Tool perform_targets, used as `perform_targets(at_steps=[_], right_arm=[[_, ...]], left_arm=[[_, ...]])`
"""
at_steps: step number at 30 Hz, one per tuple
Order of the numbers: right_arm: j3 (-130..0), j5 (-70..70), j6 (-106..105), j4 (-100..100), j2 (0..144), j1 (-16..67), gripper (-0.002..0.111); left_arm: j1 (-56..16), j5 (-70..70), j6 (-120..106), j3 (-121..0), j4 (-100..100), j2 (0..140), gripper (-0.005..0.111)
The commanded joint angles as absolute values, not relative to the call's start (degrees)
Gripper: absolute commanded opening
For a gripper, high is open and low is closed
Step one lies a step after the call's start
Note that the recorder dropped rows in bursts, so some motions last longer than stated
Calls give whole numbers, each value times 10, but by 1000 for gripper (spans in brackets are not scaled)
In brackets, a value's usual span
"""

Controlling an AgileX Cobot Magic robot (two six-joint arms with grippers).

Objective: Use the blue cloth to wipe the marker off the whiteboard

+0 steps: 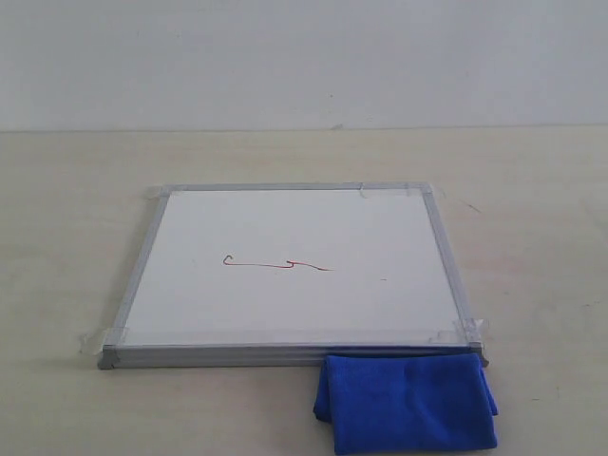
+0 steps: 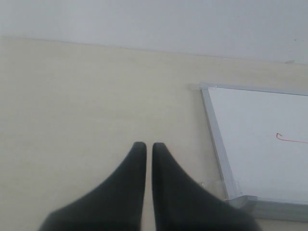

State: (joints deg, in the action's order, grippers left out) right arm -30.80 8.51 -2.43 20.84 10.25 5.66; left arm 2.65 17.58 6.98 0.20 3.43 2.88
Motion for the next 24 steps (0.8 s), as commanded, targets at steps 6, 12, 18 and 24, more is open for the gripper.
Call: perform_targets(at_steps=[6,12,18,24], right_arm=[[-480,355,-416,216,407,52,1],[-487,450,-586,303,573,52,1],[-486,511,-647,315,698,52,2],[-486,487,-705,327,781,98,31]], left_arm=[[27,172,68,0,30,26,5],[27,172,68,0,30,26,5],[27,172,68,0,30,26,5],[27,172,68,0,30,26,5]])
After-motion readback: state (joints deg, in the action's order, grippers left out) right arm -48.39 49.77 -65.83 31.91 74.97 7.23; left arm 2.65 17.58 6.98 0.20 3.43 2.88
